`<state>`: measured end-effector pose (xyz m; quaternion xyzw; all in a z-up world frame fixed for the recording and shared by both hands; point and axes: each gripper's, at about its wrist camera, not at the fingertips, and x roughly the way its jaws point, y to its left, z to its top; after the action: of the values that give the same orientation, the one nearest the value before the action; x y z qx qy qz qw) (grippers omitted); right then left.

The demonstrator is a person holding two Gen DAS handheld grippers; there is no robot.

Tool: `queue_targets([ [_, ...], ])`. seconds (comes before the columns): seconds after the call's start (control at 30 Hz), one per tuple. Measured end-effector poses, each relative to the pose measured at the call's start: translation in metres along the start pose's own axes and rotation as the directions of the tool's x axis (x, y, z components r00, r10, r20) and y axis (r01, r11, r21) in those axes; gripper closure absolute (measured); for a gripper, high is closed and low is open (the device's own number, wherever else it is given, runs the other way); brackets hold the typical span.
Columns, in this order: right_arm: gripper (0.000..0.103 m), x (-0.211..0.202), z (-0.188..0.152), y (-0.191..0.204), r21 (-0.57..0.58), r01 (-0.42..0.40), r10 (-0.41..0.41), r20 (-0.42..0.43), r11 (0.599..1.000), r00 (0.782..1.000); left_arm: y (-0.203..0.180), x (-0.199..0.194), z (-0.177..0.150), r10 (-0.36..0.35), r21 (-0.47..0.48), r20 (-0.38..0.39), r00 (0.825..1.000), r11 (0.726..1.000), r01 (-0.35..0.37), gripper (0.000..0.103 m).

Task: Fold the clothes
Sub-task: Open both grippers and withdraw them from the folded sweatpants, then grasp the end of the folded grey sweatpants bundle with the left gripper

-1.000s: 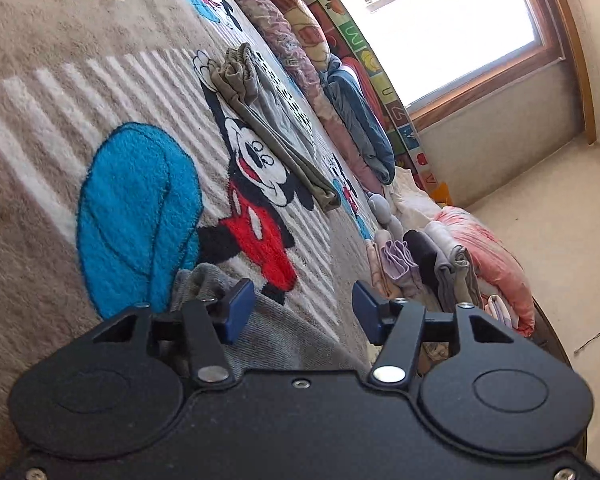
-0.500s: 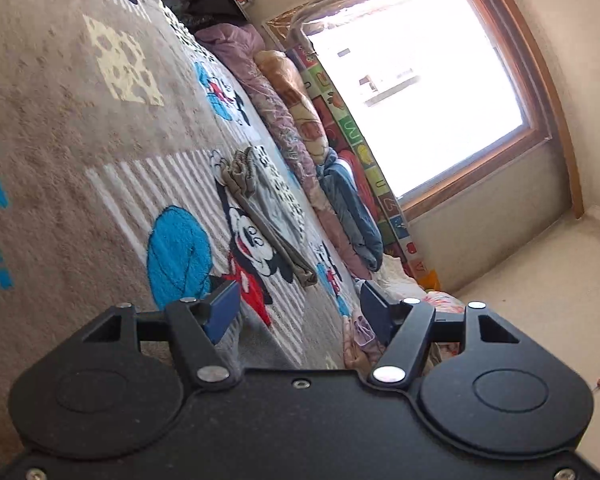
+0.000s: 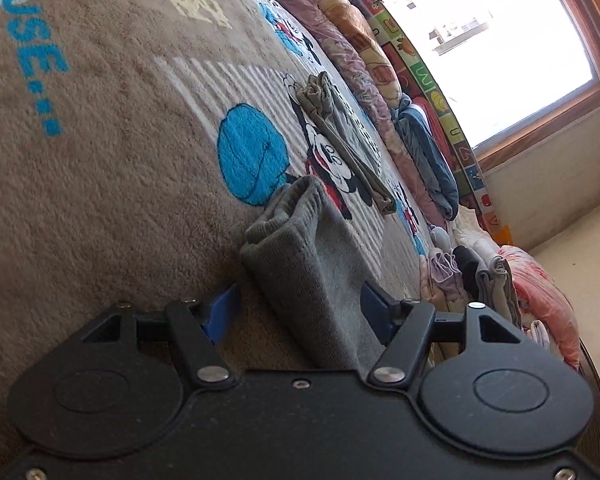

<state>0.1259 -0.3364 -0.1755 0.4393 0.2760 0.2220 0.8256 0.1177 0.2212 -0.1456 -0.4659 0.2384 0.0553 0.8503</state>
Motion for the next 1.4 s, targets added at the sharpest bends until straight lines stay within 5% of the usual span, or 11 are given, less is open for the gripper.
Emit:
queue_targets([
  [0.27,0.033,0.001,0.024,-0.037,0.188,-0.168,0.156,0.077,0.968,0.985,-0.013,0.017,-0.002,0.057,0.099,0.061,0.996,0.993,-0.063,0.04],
  [0.33,0.034,0.002,0.026,-0.042,0.21,-0.193,0.175,0.099,0.959,0.98,-0.016,0.019,-0.006,0.07,0.127,0.077,0.995,0.989,-0.079,0.053],
  [0.37,0.034,0.003,0.027,-0.044,0.22,-0.205,0.185,0.11,0.954,0.977,-0.017,0.019,-0.005,0.076,0.129,0.078,0.994,0.988,-0.086,0.069],
  [0.53,0.034,0.005,0.029,-0.044,0.205,-0.216,0.194,0.124,0.955,0.973,-0.055,0.004,-0.001,0.048,0.207,0.122,0.991,0.976,-0.073,0.077],
  [0.8,0.034,0.003,0.028,-0.048,0.237,-0.239,0.207,0.152,0.942,0.967,-0.172,-0.008,-0.027,-0.059,0.482,0.168,0.984,0.876,-0.03,0.083],
  [1.0,0.033,-0.001,0.03,-0.045,0.235,-0.243,0.204,0.177,0.941,0.963,-0.227,-0.006,-0.061,-0.085,0.601,0.184,0.979,0.798,-0.044,0.083],
  [1.1,0.033,-0.004,0.033,-0.015,0.038,-0.201,0.193,0.157,0.979,0.969,-0.231,-0.007,-0.062,-0.084,0.602,0.187,0.979,0.797,-0.046,0.085],
  [1.23,0.034,0.011,0.02,0.046,-0.247,-0.194,0.224,0.097,0.949,0.97,-0.225,-0.016,-0.055,-0.096,0.581,0.178,0.979,0.814,-0.026,0.085],
  [1.33,0.033,0.044,0.007,0.057,-0.049,-0.325,0.328,0.069,0.944,0.942,-0.217,-0.026,-0.049,-0.102,0.539,0.174,0.979,0.842,-0.008,0.085],
  [1.4,0.032,0.073,-0.003,0.06,0.077,-0.335,0.331,0.058,0.939,0.942,-0.211,-0.033,-0.045,-0.105,0.502,0.172,0.98,0.865,0.005,0.085],
])
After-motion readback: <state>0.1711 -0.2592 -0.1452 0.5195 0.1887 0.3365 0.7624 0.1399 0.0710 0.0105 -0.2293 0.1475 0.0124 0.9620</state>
